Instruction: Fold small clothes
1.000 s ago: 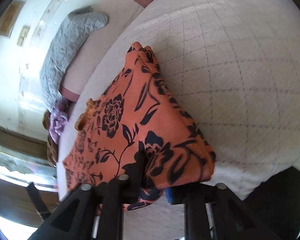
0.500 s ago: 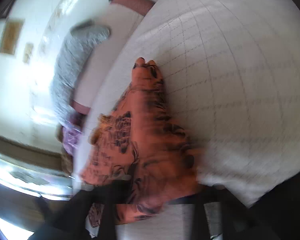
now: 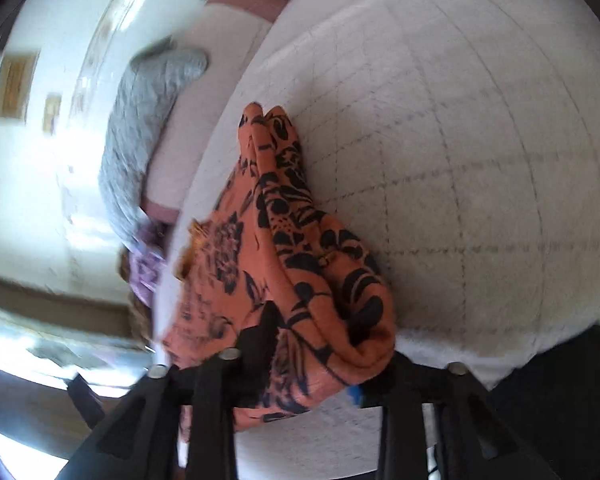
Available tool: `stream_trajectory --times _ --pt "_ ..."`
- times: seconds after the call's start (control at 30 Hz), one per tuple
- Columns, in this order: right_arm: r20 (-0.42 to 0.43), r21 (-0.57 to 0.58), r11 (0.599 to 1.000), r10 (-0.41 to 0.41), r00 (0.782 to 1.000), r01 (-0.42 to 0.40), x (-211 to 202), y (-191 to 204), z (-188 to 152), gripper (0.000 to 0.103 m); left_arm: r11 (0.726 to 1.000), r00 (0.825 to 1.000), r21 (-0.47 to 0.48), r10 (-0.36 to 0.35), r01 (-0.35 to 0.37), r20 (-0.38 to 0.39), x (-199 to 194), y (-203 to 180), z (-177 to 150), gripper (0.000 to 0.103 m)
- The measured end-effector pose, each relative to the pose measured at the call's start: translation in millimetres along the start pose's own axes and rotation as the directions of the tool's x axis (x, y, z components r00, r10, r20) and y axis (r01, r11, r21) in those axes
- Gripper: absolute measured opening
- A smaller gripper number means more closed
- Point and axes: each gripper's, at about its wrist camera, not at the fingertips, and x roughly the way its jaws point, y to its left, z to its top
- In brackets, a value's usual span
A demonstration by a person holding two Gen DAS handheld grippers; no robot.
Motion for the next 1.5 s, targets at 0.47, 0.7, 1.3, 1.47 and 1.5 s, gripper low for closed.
stream_trajectory --times 0.47,0.7,1.3,1.47,1.5 --pt "0.014 -0.055 0.995 -0.08 0.997 0.08 6 9 -8 0.029 0.999 0.997 -0.036 0.0 -0.003 -0.078 15 7 -7 0.087" --pt "0.017 -0.072 0.993 -0.096 0.995 0.097 5 11 -10 0.029 1.0 0.997 -0.03 -0.006 0.003 -0.073 16 4 -8 0.087" --pt "0.119 -0.072 0.991 -0.107 0.987 0.116 -54 14 59 0.047 1.0 0.998 -0.025 -0.014 0.012 -0.055 20 7 -10 0.089" --pt "-0.016 -0.266 0.957 -0.124 0.992 0.116 33 73 114 0.077 1.0 0.998 -0.021 -0.015 0.013 -0.06 20 8 -9 0.09" --pt "-0.034 -0.275 0.953 -0.143 0.989 0.128 47 76 121 0.077 1.0 0.998 -0.02 -0.013 0.012 -0.061 21 8 -9 0.091"
